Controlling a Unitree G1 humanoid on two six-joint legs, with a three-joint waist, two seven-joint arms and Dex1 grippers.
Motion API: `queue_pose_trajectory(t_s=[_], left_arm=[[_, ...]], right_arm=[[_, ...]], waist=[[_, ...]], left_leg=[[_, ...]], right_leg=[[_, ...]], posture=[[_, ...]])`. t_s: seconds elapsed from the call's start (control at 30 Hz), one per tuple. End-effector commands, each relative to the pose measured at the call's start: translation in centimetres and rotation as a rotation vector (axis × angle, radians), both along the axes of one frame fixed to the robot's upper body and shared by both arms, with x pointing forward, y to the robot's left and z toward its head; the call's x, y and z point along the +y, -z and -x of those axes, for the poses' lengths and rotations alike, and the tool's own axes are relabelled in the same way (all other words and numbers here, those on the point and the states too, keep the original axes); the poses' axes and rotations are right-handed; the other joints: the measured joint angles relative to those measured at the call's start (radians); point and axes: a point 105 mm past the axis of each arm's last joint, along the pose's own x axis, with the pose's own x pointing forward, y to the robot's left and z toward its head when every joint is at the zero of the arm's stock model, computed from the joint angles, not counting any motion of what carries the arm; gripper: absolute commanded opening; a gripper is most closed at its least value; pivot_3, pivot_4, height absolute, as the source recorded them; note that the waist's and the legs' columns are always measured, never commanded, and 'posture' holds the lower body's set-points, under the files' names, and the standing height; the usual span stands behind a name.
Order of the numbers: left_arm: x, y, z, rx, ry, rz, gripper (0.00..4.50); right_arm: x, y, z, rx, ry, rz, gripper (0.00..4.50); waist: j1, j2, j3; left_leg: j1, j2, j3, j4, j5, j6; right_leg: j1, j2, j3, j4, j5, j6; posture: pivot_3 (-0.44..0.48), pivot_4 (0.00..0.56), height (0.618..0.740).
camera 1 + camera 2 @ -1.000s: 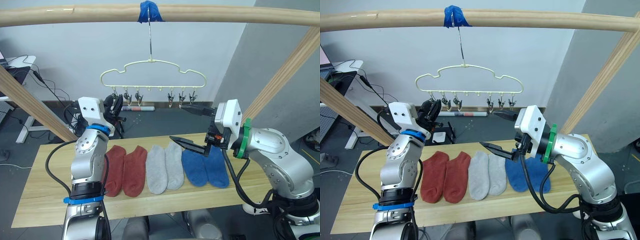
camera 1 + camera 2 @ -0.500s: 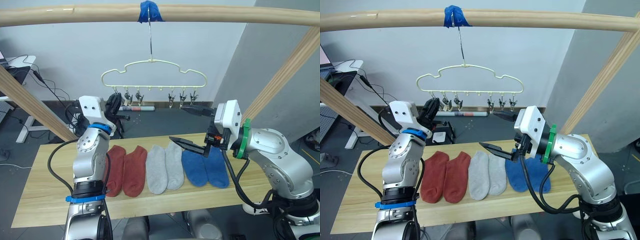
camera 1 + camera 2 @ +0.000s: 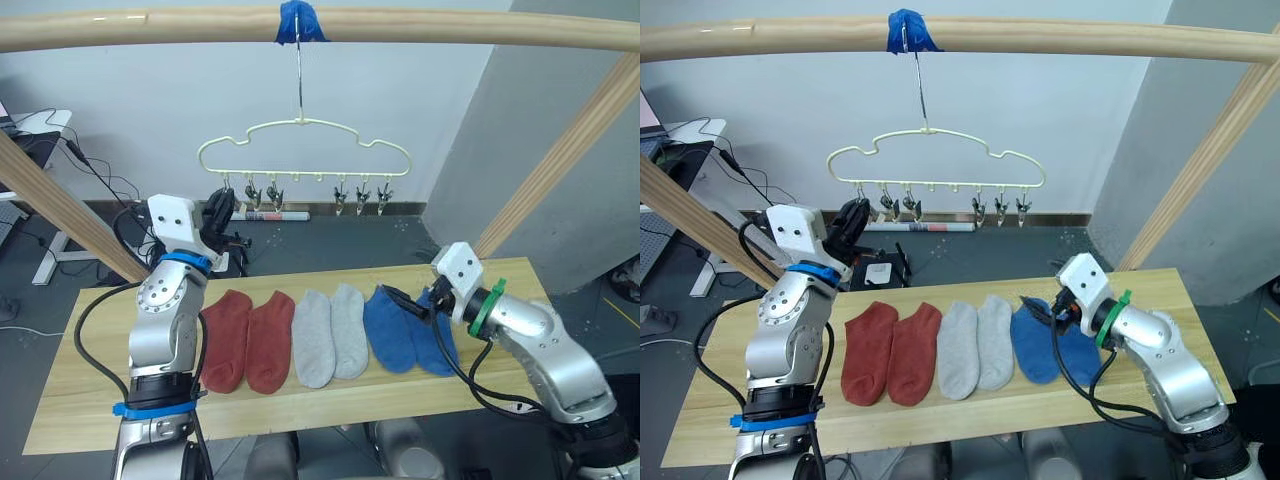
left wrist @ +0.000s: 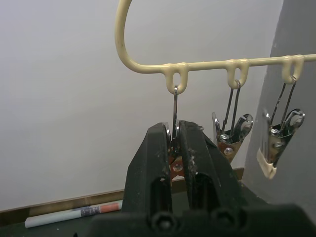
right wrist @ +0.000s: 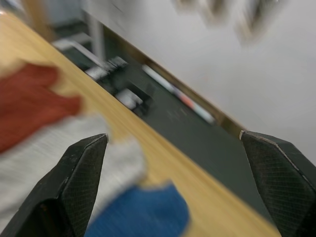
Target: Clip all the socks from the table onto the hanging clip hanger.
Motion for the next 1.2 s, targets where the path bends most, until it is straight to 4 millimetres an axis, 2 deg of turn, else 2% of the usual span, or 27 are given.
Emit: queue_pose_trajectory(t_s=[0.03, 0.17, 0.33, 0.5, 0.7, 0.83, 1.07, 1.13, 1.17, 1.2], left_arm=[[0.1, -1.1, 0.5, -0.027, 0.009, -0.031, 0.0], [0.3, -1.1, 0.8, -0.016, 0.014, -0.04, 0.0], [0.4, -1.2, 1.2, -0.003, 0.026, -0.052, 0.0], [0.5, -1.2, 1.3, 0.009, 0.031, -0.061, 0.0], [0.7, -1.2, 1.4, 0.022, 0.045, -0.07, 0.0], [1.3, -1.3, 1.6, 0.046, 0.054, -0.065, 0.0], [1.1, -1.4, 2.1, 0.083, 0.119, -0.075, 0.0], [0.9, -1.4, 2.4, 0.087, 0.148, -0.076, 0.0], [0.7, -1.5, 2.6, 0.089, 0.168, -0.071, 0.0], [0.7, -1.6, 2.7, 0.091, 0.182, -0.069, 0.0]], right_arm=[[-2.0, 1.9, -1.5, -0.03, 0.142, 0.033, 4.5], [-3.9, 5.1, -2.6, 0.028, 0.259, 0.037, 4.5], [-5.6, 7.9, -3.1, 0.129, 0.373, 0.01, 4.5], [-5.9, 10.5, -2.1, 0.278, 0.422, -0.04, 4.5], [-5.8, 12.4, -1.4, 0.388, 0.454, -0.08, 4.5], [-5.7, 12.7, -1.3, 0.406, 0.46, -0.094, 3.7], [-4.9, 11.9, -1.3, 0.365, 0.398, -0.092, 1.25], [-4.1, 10.1, -1.5, 0.284, 0.311, -0.047, 0.52], [-3.1, 8.5, -1.5, 0.226, 0.234, -0.019, 0.19], [-2.2, 7.2, -1.5, 0.177, 0.167, 0.003, 0.02]], waist=[[0.0, 0.0, 0.005], [0.0, 0.001, 0.011], [0.002, 0.003, 0.018], [0.005, 0.004, 0.019], [0.007, 0.004, 0.019], [0.007, 0.004, 0.019], [0.012, 0.004, 0.019], [0.016, 0.005, 0.021], [0.019, 0.006, 0.023], [0.02, 0.007, 0.027]], left_leg=[[0.0, 0.0, 0.0, 0.0, 0.0, 0.0], [0.0, 0.0, 0.0, 0.0, 0.0, 0.0], [0.0, 0.0, 0.0, 0.0, 0.0, 0.0], [0.0, 0.0, 0.0, -0.001, 0.0, 0.0], [0.001, 0.0, 0.0, 0.0, 0.0, 0.0], [0.001, 0.0, 0.0, 0.0, 0.0, 0.0], [0.001, 0.0, 0.0, -0.001, 0.0, 0.0], [0.001, 0.0, 0.0, -0.001, 0.0, 0.0], [0.001, 0.0, 0.0, -0.001, 0.0, 0.0], [0.001, 0.0, 0.0, -0.001, 0.0, 0.0]], right_leg=[[0.0, 0.0, 0.0, 0.0, 0.0, 0.0], [0.0, 0.0, 0.0, 0.001, 0.0, 0.0], [0.0, 0.0, 0.001, 0.001, 0.0, 0.0], [0.0, 0.0, 0.0, 0.001, 0.0, 0.0], [0.0, 0.0, 0.0, 0.001, 0.0, 0.0], [0.0, 0.0, 0.0, 0.001, 0.0, 0.0], [0.0, 0.0, 0.0, 0.001, 0.0, 0.0], [0.0, 0.0, 0.0, 0.001, 0.0, 0.0], [0.0, 0.0, 0.0, 0.001, 0.0, 0.0], [0.0, 0.0, 0.001, 0.001, 0.0, 0.0]], posture=[[-0.184, 0.254, 0.74], [-0.168, 0.261, 0.74], [-0.149, 0.268, 0.74], [-0.144, 0.269, 0.74], [-0.129, 0.266, 0.74], [-0.122, 0.267, 0.74], [-0.112, 0.277, 0.74], [-0.11, 0.282, 0.74], [-0.109, 0.282, 0.74], [-0.109, 0.286, 0.74]])
